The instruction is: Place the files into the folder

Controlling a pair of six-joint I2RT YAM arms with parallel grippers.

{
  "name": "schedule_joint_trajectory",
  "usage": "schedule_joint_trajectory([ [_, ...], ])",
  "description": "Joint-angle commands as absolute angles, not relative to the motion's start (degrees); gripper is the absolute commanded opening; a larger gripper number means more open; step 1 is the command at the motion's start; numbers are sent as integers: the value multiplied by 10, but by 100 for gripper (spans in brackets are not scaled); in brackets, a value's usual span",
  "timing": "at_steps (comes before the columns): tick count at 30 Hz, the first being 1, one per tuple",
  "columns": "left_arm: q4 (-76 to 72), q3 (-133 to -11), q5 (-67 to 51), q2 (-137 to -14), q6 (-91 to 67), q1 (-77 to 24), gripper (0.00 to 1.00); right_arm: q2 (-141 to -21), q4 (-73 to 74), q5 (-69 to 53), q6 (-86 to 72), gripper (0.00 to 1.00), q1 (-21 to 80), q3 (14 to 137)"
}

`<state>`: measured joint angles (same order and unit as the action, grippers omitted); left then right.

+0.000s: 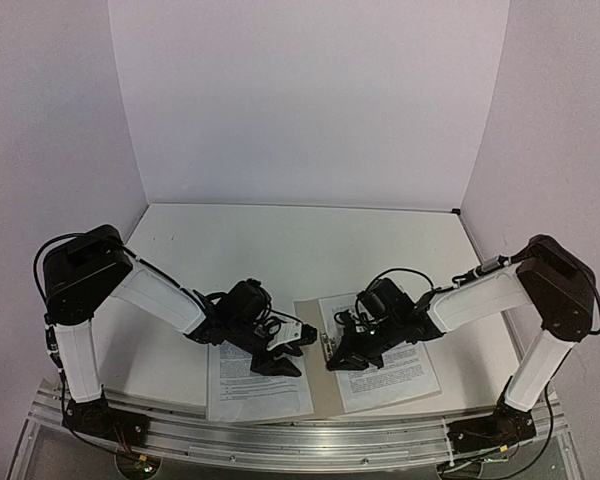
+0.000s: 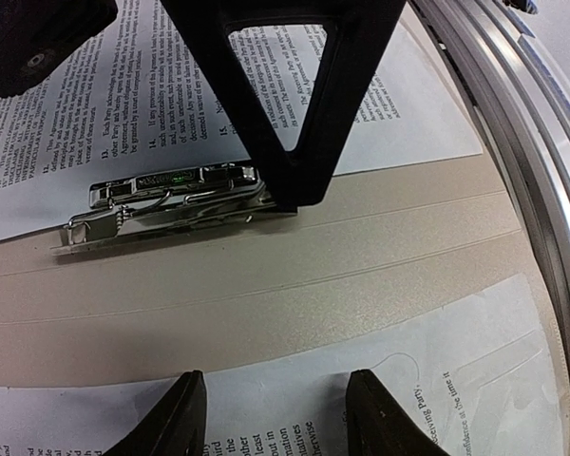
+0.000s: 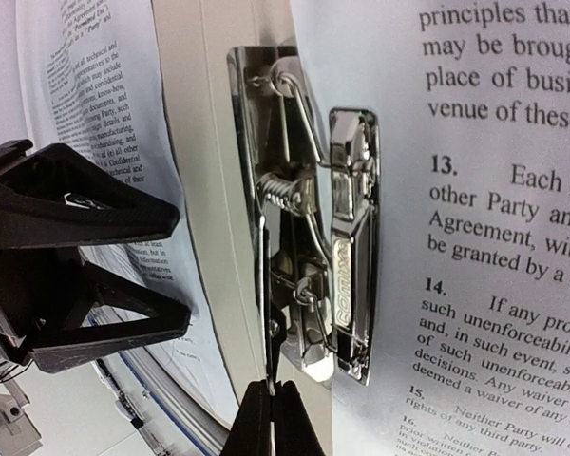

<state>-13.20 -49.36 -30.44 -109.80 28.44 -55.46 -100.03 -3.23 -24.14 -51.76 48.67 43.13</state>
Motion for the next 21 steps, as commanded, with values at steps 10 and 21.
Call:
schedule_joint_trajectory([
  [10,-95,-485,-326,-1116,292,-549,50,-1013,191,-111,-518,0,486,474],
  [21,-170,-498,-348,-1110,278,-548,56,-1033,124,-156,-508,0,486,416],
])
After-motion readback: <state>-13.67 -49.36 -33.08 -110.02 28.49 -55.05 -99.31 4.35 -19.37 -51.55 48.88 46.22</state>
